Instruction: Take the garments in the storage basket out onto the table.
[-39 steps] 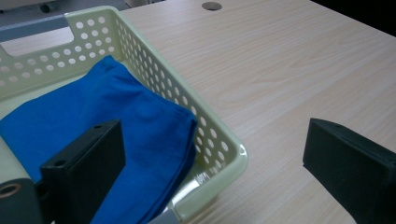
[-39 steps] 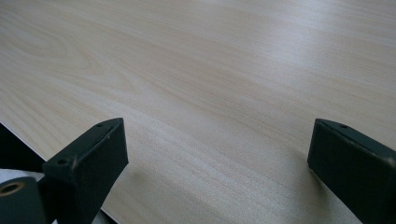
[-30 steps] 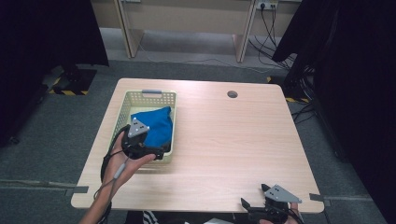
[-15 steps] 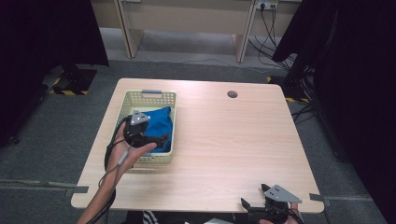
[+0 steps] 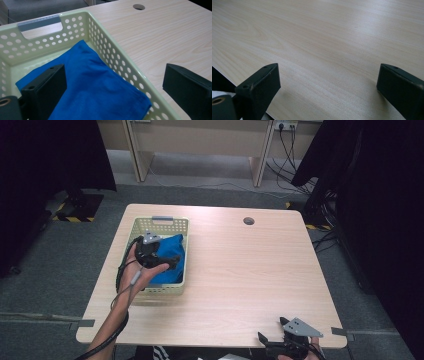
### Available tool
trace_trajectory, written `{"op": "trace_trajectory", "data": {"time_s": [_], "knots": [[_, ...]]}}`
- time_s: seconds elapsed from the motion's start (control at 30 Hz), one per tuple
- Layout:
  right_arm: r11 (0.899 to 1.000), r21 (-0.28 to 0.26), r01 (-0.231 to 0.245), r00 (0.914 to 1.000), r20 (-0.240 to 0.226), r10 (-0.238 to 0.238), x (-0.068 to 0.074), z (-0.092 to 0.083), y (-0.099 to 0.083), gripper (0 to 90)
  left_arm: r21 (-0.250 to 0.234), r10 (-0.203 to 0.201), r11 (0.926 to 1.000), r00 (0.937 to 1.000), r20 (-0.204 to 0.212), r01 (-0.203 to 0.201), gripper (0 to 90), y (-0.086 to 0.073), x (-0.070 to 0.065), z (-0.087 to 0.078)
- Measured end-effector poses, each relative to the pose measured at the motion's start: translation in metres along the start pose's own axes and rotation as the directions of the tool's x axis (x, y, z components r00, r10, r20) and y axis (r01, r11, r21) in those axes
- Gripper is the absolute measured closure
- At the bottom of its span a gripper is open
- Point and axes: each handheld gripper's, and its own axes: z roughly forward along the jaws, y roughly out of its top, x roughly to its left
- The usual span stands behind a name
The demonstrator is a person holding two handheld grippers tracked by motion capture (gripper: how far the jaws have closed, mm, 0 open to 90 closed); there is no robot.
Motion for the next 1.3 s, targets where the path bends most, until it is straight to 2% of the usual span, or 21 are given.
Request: {"op": "trace_trajectory", "data": {"time_s": [0.27, 0.4, 0.67, 1.03, 1.3], "knots": [[1.0, -0.001, 0.0, 1.0, -0.001, 0.0, 0.0, 0.0, 0.0, 5.4, 0.016, -0.026, 0.9995, 0.9997, -0.002, 0.026, 4.0, 0.002, 0.011, 0.02], [1.0, -0.002, -0.003, 1.0, -0.002, 0.003, 0.0, 0.0, 0.0, 5.4, 0.025, -0.032, 0.9992, 0.9993, -0.021, 0.032, 4.0, 0.002, 0.016, 0.03], [1.0, -0.002, -0.002, 1.0, -0.002, 0.002, 0.0, 0.0, 0.0, 5.4, 0.036, -0.043, 0.9983, 0.9984, -0.035, 0.045, 4.0, 0.001, 0.023, 0.041], [1.0, -0.001, 0.001, 1.0, -0.004, -0.001, 0.0, 0.0, 0.0, 5.5, 0.062, -0.067, 0.9956, 0.9968, -0.043, 0.07, 2.3, -0.013, 0.031, 0.063], [1.0, 0.0, 0.001, 1.0, -0.007, -0.001, 0.0, 0.0, 0.0, 5.6, 0.077, -0.077, 0.9936, 0.9948, -0.066, 0.082, 1.8, -0.02, 0.038, 0.077]]}}
